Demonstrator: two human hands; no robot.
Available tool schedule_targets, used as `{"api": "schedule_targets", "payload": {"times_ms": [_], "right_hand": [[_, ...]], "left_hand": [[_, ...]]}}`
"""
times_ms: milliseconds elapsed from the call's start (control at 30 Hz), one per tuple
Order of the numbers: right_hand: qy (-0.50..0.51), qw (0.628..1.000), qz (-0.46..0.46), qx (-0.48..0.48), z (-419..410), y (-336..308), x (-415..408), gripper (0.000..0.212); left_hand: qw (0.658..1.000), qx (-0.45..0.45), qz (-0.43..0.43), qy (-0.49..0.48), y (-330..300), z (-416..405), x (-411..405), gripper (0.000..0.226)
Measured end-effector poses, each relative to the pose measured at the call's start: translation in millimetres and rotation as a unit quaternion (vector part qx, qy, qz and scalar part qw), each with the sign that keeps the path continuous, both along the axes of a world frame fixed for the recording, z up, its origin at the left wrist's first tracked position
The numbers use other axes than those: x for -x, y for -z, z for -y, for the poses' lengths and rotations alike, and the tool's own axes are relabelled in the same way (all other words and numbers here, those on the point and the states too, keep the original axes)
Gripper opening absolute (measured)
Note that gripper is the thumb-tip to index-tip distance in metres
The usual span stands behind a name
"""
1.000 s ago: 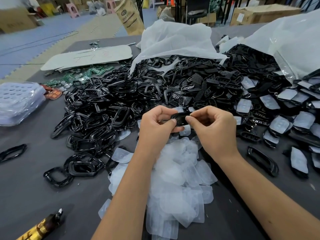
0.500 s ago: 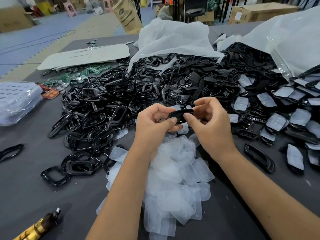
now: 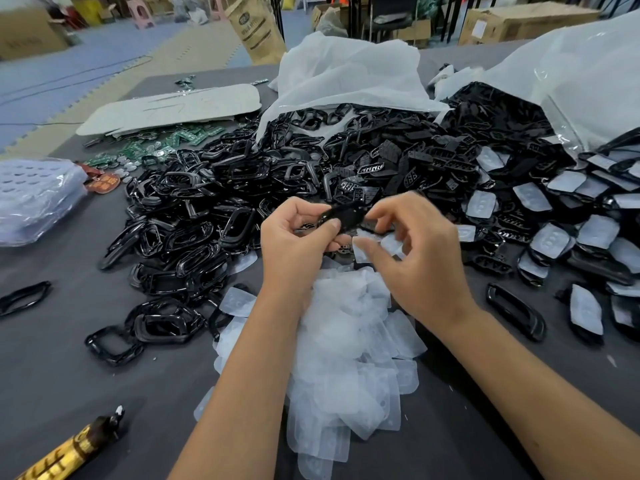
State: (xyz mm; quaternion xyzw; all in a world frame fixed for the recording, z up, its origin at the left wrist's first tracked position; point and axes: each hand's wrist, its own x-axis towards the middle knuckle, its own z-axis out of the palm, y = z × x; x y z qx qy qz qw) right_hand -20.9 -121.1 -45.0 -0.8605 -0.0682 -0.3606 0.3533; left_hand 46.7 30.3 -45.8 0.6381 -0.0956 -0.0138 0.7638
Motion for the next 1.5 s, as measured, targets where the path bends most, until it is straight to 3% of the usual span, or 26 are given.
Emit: {"api": "schedule_targets", "payload": {"times_ms": [67, 167, 333, 433, 567, 667, 767, 933, 1067, 1200, 1500], "right_hand": [[-0.114, 0.987, -0.065, 0.097, 1.7, 0.3, 3.6, 0.023], [-0.156, 0.963, -0.161, 0.149, 2.7, 5.2, 4.9, 0.024], [-0.15, 0.98, -0.129, 0.012, 5.3, 4.5, 4.2, 0.019], [-0.121, 0.98, -0.103, -0.123, 7.4, 7.7, 4.5, 0.015], [-0.125, 0.941, -0.096, -0.299, 13.5, 10.6, 0.0, 0.011], [-0.16, 0.905, -0.082, -0.386, 13.5, 13.5, -2.2, 0.026], [-0.146, 0.914, -0.082, -0.371, 12.2, 13.9, -3.1, 0.032], [-0.128, 0.914, -0.092, -0.374, 10.8, 12.8, -3.1, 0.009], [-0.109, 0.905, -0.09, -0.401, 8.5, 10.9, -1.9, 0.022], [-0.116, 0.89, -0.1, -0.429, 8.4, 8.6, -1.8, 0.021], [-0.057, 0.927, -0.065, -0.366, 11.1, 13.9, -5.5, 0.009]], "left_hand": [[1.0, 0.015, -0.016, -0.017, -0.3, -0.9, -0.8, 0.019], [0.999, 0.023, -0.024, -0.02, -0.5, 0.9, -0.4, 0.02], [0.999, 0.031, -0.029, -0.025, -1.2, 1.6, -0.5, 0.021], [0.998, 0.033, -0.037, -0.028, -0.8, 1.2, -0.8, 0.023], [0.999, 0.024, -0.029, -0.023, 0.1, 1.2, -1.5, 0.022], [1.0, 0.01, -0.007, -0.005, -0.2, 1.8, -1.5, 0.019], [1.0, -0.003, 0.003, 0.014, -1.7, 1.7, -0.5, 0.019], [0.999, -0.006, -0.009, 0.041, -2.2, 2.4, 2.2, 0.021], [0.999, -0.011, -0.013, 0.044, -2.0, 2.8, 2.9, 0.021], [0.999, -0.011, -0.014, 0.048, -1.9, 2.8, 3.4, 0.022], [0.998, -0.023, -0.024, 0.056, 1.4, 2.5, 0.6, 0.019]]}}
